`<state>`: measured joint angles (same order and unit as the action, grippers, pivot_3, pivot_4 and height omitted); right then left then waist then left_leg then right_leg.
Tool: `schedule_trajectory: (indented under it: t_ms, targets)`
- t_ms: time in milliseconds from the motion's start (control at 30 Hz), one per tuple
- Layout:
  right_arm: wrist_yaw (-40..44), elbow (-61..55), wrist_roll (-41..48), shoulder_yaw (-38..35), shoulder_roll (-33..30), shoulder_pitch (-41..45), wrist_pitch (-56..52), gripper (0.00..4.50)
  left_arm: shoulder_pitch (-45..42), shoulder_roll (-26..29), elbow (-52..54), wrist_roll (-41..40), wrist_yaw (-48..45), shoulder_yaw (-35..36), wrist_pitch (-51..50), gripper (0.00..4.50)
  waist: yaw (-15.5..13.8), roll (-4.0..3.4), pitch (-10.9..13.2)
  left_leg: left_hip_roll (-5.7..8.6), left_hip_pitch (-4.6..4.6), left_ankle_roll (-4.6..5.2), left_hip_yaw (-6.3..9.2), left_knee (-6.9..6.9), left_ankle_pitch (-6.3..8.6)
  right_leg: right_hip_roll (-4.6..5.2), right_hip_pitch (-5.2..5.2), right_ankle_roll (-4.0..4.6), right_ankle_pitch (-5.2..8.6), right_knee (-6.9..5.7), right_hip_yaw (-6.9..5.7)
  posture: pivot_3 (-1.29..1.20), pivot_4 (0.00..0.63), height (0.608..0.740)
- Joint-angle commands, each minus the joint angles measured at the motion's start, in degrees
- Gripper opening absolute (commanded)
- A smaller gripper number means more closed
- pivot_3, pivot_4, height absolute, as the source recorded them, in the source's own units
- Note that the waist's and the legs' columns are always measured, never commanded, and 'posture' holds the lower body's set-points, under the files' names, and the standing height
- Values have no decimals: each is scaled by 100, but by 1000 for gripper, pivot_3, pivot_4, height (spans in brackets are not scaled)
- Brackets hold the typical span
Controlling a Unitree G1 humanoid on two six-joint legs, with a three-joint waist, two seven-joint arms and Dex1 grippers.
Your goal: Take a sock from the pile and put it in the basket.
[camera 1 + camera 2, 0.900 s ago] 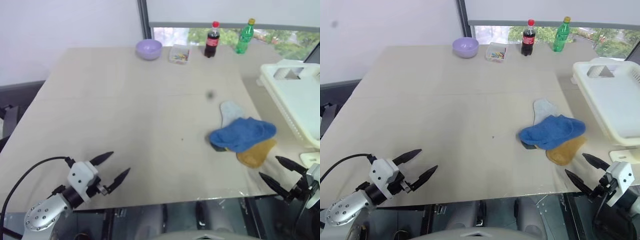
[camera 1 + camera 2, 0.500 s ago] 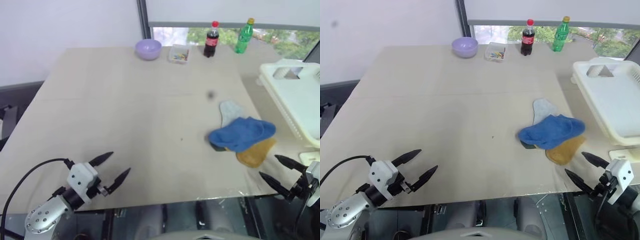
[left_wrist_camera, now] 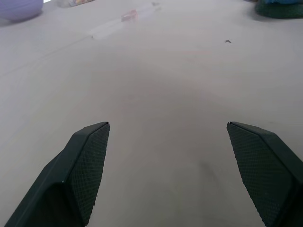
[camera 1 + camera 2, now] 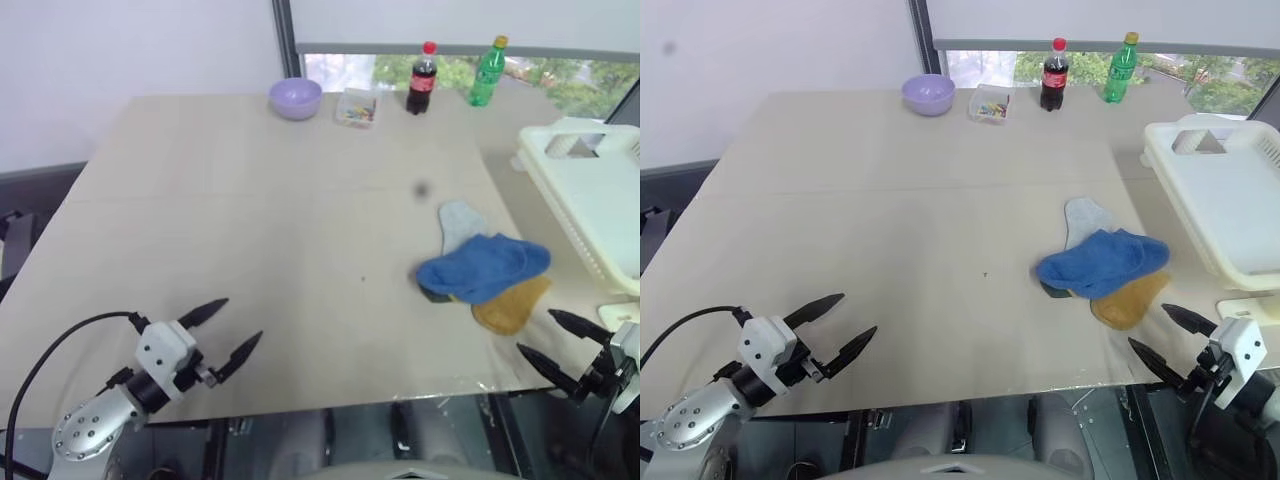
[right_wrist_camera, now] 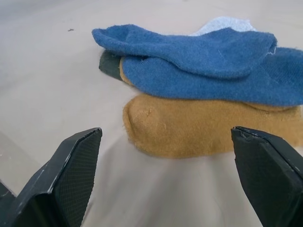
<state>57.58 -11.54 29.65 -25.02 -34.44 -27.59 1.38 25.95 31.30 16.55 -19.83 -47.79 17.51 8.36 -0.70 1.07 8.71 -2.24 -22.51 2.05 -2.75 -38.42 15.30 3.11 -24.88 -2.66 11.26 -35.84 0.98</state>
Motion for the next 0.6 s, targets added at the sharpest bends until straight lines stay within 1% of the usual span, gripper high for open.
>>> schedule_trajectory:
  t_ms: [33,167,267,333,367,433,500,533,600]
  targets:
    - [-298,-581,74,40,-39,207,-215,4466,-43,55,-20,-92,-79,63,118,4238,8,-2,1,0,0,0,0,0,0,0,0,0,0,0,0,0,150,740]
    - [-821,-1180,-229,411,-47,756,-434,4466,-229,139,-113,-191,-234,110,152,4238,33,-3,2,-2,5,0,1,-1,0,-6,0,0,-1,-4,1,0,150,740]
    - [-1313,-1325,-866,919,44,1374,-424,4466,-510,300,-151,-453,-341,147,-173,4238,15,3,2,-1,3,0,-1,0,0,-7,1,1,-1,-5,-5,0,150,740]
    - [-1403,-1407,-1325,1373,-1,1683,-381,4466,-630,453,-171,-594,-502,128,-380,4238,6,2,2,2,-4,1,-5,-1,-1,-11,-4,1,-1,-5,-9,0,150,740]
    - [-1454,-1421,-1601,1560,-60,1783,-364,4466,-648,528,-129,-790,-612,138,-566,4238,-4,1,2,3,-5,1,-6,-1,-1,-11,-4,1,-1,-4,-10,0,150,740]
    - [-1430,-1342,-2161,1921,-224,1926,-163,4466,-643,674,7,-1308,-850,203,-1007,4238,-1,1,2,5,-12,1,-11,0,-1,-12,-6,3,0,-2,-14,0,150,740]
    - [-1463,-1030,-2906,2327,-469,2053,79,4466,-643,832,99,-1556,-1149,183,-1195,4238,-1,3,2,4,-29,1,-15,0,-1,-9,-20,4,0,-1,-12,0,150,740]
    - [-1478,-872,-3086,2470,-512,2102,164,4466,-642,907,125,-1640,-1308,166,-1250,4238,-5,4,3,9,-31,1,-19,-1,-1,-8,-23,3,0,-1,-9,0,150,740]
    - [-1580,-716,-3140,2556,-456,2190,139,4466,-654,979,183,-1841,-1496,176,-1393,4238,-6,9,4,11,-31,1,-24,-1,-2,-8,-22,3,0,0,-8,0,150,740]
